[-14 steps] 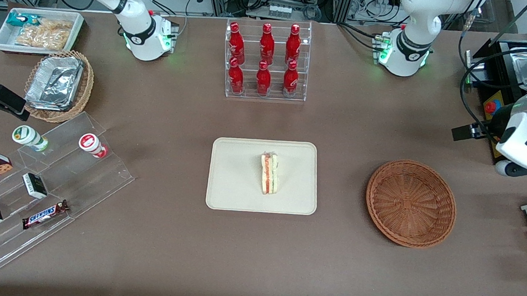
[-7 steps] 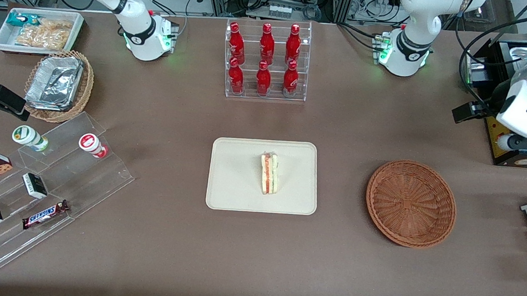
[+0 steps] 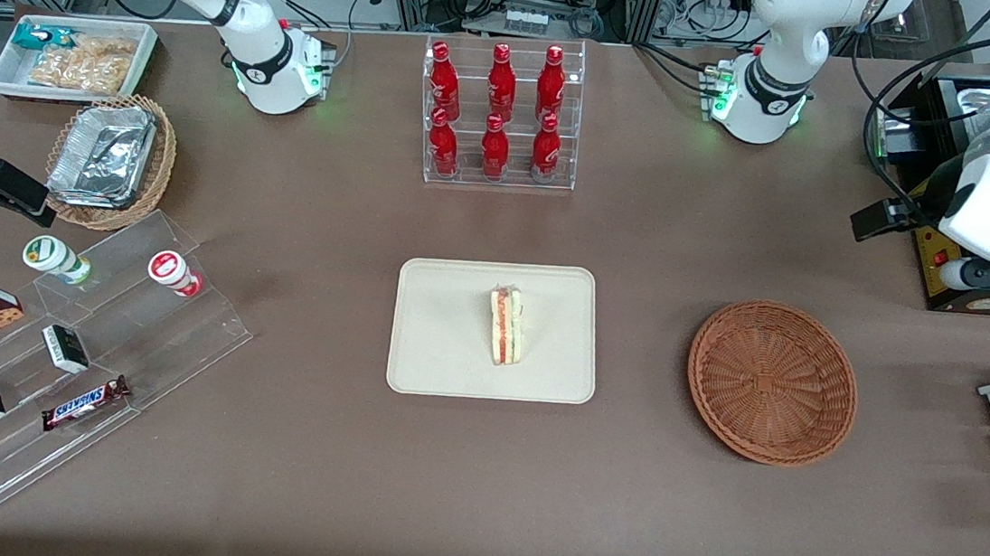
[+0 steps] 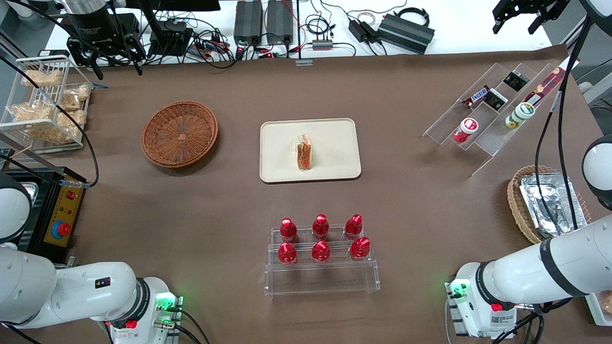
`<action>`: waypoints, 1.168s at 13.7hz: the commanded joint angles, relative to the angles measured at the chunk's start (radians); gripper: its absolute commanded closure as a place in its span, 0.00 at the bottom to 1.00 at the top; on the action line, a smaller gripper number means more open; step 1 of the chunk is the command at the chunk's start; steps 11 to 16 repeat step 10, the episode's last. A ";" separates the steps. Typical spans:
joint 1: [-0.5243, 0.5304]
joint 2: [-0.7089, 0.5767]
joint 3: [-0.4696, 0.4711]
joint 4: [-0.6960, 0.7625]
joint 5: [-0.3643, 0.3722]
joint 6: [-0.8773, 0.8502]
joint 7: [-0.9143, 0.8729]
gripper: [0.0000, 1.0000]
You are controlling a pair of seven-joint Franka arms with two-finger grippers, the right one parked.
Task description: Place sandwich from basket to tray
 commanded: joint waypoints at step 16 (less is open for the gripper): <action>0.031 0.010 0.001 0.001 -0.001 0.088 0.250 0.00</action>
